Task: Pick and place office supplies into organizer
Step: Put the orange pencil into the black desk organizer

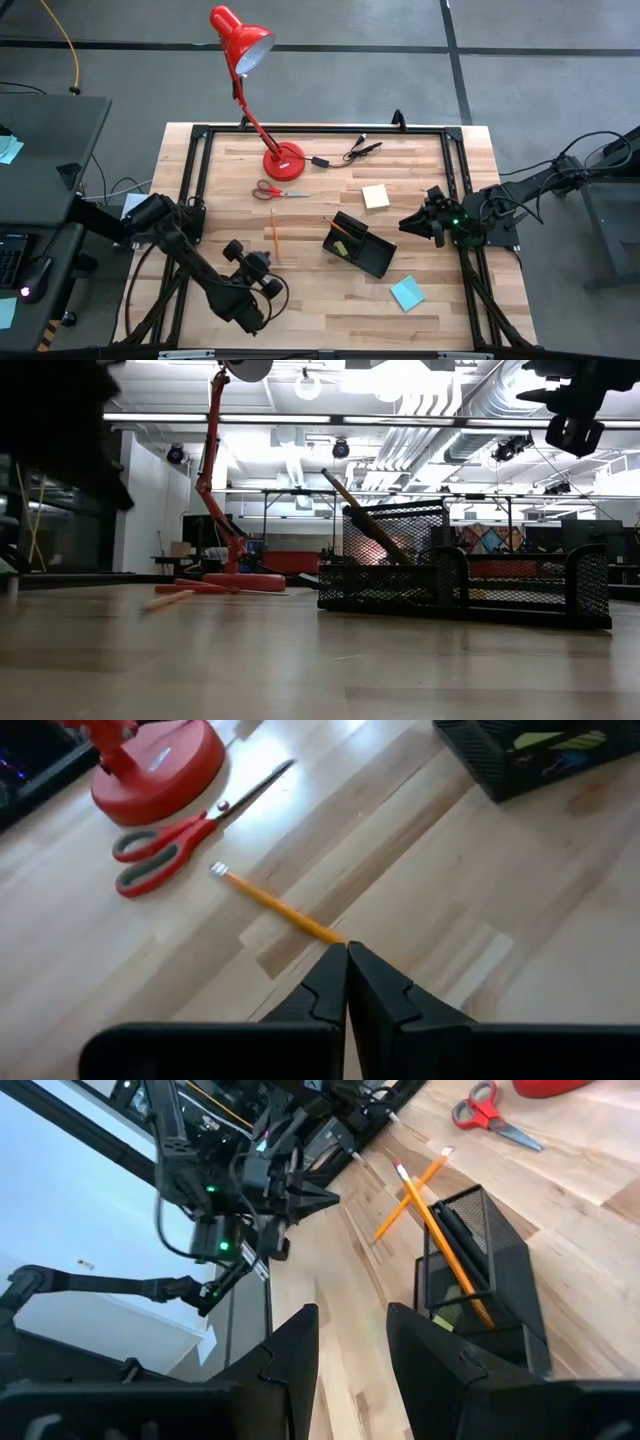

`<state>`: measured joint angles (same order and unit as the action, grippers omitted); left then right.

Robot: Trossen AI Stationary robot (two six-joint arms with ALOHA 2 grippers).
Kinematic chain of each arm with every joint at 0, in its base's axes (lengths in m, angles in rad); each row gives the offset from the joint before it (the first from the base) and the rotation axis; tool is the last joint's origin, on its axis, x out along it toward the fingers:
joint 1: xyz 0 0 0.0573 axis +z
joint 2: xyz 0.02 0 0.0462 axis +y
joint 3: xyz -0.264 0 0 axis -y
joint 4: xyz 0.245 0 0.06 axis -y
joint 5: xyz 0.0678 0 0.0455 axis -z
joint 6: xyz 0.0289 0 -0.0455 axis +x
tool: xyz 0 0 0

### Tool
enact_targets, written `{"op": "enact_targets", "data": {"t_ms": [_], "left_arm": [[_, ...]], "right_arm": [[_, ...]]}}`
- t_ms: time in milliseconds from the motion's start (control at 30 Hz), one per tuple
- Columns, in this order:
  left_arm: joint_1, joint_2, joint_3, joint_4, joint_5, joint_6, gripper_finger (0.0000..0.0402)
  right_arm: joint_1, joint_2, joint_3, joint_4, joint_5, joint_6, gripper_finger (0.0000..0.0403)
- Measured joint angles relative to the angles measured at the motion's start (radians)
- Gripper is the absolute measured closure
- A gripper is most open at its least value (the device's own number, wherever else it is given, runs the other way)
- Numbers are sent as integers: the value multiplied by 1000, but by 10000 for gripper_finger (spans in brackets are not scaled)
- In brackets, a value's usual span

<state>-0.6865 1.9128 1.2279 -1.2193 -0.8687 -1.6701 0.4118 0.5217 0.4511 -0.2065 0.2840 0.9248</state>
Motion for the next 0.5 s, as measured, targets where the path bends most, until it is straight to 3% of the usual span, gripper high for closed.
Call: {"op": "enact_targets", "data": {"t_ms": [267,500], "left_arm": [[0,-2,156,-277,140,-66,401],[8,-1,168,-294,150,-9,401]], "right_arm": [[0,0,0,10,0,-25,286],[1,0,0,41,-6,-62,286]]}}
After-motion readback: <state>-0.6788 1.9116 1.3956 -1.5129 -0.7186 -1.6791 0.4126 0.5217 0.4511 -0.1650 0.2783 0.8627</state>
